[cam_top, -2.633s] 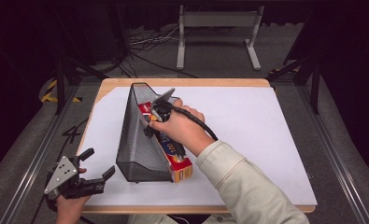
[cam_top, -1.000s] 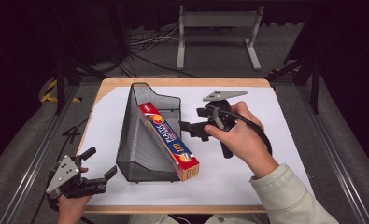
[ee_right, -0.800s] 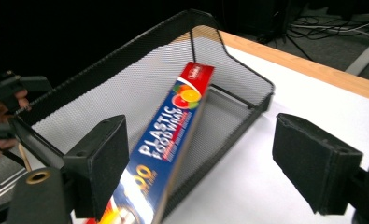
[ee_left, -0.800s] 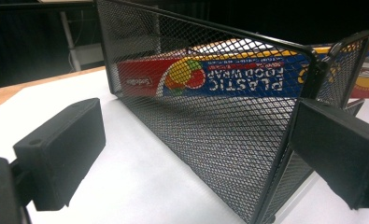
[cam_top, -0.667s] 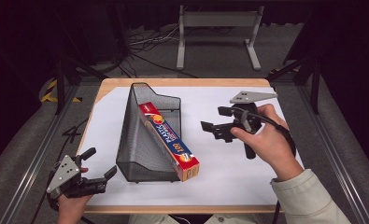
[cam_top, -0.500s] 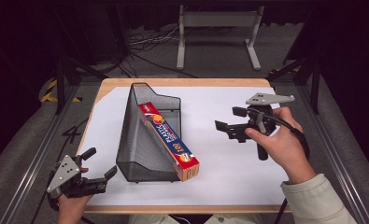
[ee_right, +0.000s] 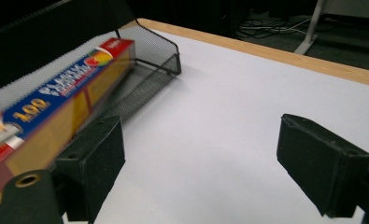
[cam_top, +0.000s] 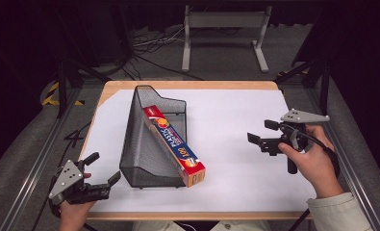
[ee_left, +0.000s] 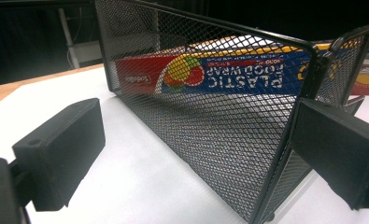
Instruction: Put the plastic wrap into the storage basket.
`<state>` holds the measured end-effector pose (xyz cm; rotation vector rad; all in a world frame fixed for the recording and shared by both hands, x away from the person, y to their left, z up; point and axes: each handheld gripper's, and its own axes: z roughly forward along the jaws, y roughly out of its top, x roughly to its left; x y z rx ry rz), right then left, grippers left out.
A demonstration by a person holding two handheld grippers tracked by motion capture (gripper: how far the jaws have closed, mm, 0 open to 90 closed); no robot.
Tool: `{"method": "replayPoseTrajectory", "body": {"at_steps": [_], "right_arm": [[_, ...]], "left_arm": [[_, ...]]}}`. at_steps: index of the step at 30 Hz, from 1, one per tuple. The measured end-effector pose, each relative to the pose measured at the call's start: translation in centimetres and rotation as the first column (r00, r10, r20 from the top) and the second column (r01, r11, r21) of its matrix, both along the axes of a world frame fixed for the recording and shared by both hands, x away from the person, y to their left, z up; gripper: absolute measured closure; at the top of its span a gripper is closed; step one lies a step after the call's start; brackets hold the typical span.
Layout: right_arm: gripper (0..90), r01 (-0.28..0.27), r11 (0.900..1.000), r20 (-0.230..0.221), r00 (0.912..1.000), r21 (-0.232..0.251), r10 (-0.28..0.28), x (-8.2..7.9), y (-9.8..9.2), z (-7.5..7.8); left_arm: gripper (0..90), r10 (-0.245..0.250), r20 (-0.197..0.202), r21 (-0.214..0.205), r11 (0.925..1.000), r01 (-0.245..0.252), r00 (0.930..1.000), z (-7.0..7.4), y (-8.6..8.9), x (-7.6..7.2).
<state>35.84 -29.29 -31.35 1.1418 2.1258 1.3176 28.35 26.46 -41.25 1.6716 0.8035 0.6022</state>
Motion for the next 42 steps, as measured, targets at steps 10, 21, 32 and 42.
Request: {"method": "replayPoseTrajectory", "body": {"at_steps": [10,21,32,42], "right_arm": [[15.8,-0.008,0.9996,0.034,0.9994,0.029,0.007,-0.9,-2.3,-4.1],[15.8,0.019,0.9992,0.046,0.9987,0.035,-0.02,-1.9,-3.5,-8.4],[15.9,-0.013,0.9998,0.076,0.997,0.016,0.012,-3.2,-4.2,-12.1],[15.8,-0.012,0.9999,0.081,0.9966,0.009,0.012,-3.3,-4.3,-12.2]], "left_arm": [[4.3,-0.005,-0.001,0.003,1.0,0.005,1.0,-0.1,-0.1,0.0],[4.1,-0.015,-0.004,0.014,0.9998,0.015,0.9999,-0.1,-0.2,0.1],[3.9,-0.027,-0.02,0.0,0.9996,0.027,0.9994,-0.2,-0.1,0.4],[3.8,-0.024,-0.031,-0.007,0.9997,0.024,0.9992,-0.3,-0.1,0.4]]}}
